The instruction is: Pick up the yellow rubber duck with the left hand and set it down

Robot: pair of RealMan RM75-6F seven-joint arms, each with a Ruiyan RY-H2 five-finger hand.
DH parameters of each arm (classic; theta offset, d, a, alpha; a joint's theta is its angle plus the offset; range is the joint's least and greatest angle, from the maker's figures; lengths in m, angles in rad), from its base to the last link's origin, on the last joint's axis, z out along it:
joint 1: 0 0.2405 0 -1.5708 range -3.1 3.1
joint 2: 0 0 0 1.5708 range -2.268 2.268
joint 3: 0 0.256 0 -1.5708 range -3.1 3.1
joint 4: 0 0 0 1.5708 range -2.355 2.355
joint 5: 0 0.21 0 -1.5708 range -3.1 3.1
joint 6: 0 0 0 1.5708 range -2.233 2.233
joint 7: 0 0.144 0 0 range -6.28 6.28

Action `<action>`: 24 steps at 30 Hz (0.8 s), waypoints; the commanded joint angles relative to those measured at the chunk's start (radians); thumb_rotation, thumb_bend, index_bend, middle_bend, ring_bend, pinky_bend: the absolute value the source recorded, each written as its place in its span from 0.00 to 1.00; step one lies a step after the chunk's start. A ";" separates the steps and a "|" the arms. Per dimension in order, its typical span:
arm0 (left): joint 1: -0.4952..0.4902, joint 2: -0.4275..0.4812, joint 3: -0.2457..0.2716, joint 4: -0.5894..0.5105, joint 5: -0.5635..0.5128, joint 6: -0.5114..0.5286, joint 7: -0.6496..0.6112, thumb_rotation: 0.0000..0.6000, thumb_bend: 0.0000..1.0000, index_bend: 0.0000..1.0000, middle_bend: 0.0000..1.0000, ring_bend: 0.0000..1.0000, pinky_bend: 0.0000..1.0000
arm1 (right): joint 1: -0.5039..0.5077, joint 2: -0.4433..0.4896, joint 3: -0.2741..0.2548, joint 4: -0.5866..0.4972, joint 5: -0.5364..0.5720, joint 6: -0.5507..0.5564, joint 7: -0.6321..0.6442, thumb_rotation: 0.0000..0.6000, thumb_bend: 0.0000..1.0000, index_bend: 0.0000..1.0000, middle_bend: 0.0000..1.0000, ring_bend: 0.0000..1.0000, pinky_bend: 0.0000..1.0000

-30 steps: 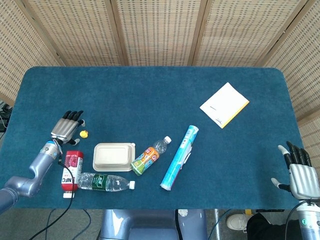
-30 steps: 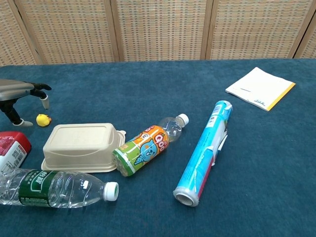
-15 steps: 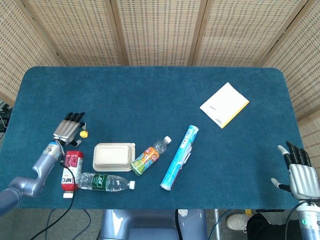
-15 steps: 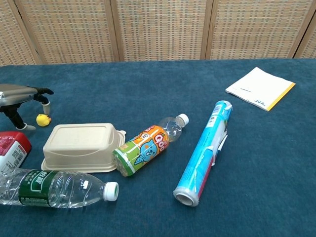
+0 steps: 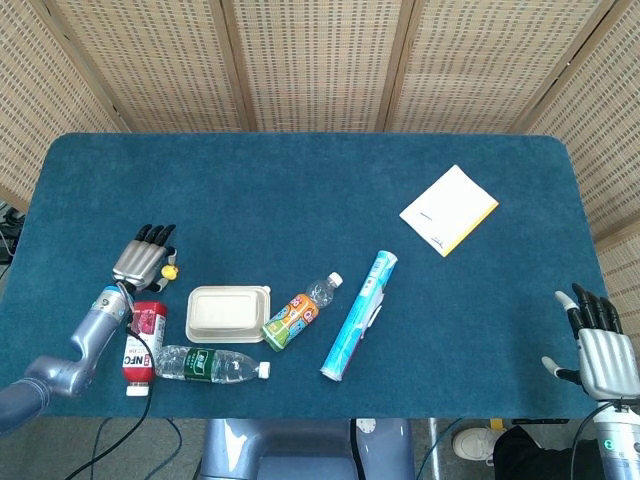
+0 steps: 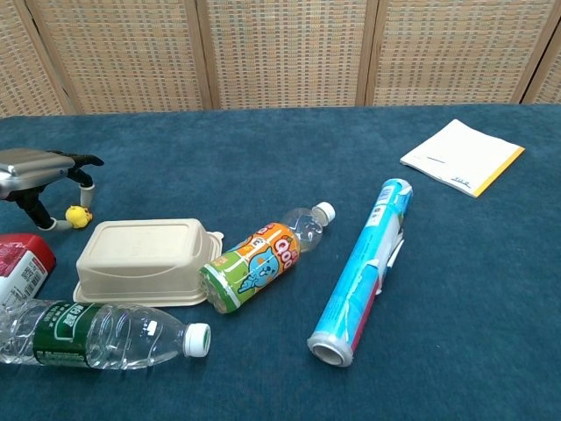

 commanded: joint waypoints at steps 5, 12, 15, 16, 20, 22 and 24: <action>-0.001 0.007 -0.007 -0.005 0.002 0.012 -0.004 1.00 0.33 0.50 0.00 0.00 0.00 | 0.001 0.000 0.001 0.001 0.002 -0.002 0.001 1.00 0.00 0.11 0.00 0.00 0.00; -0.013 0.023 -0.012 -0.006 0.026 0.026 -0.033 1.00 0.33 0.50 0.00 0.00 0.00 | 0.003 -0.004 0.003 0.007 0.012 -0.009 -0.005 1.00 0.00 0.11 0.00 0.00 0.00; -0.027 0.030 -0.001 0.001 0.071 0.036 -0.079 1.00 0.33 0.50 0.00 0.00 0.00 | 0.005 -0.007 0.006 0.013 0.024 -0.017 -0.010 1.00 0.00 0.11 0.00 0.00 0.00; -0.032 0.031 0.002 0.006 0.087 0.044 -0.096 1.00 0.33 0.50 0.00 0.00 0.00 | 0.006 -0.009 0.007 0.015 0.027 -0.019 -0.012 1.00 0.00 0.10 0.00 0.00 0.00; -0.056 0.017 0.026 0.067 0.178 0.099 -0.217 1.00 0.33 0.52 0.00 0.00 0.00 | 0.011 -0.018 0.012 0.025 0.046 -0.030 -0.028 1.00 0.00 0.10 0.00 0.00 0.00; -0.069 0.001 0.038 0.108 0.218 0.129 -0.277 1.00 0.33 0.52 0.00 0.00 0.00 | 0.013 -0.022 0.016 0.029 0.053 -0.032 -0.035 1.00 0.00 0.10 0.00 0.00 0.00; -0.082 -0.010 0.054 0.142 0.257 0.155 -0.323 1.00 0.33 0.51 0.00 0.00 0.00 | 0.013 -0.024 0.019 0.031 0.061 -0.032 -0.038 1.00 0.00 0.10 0.00 0.00 0.00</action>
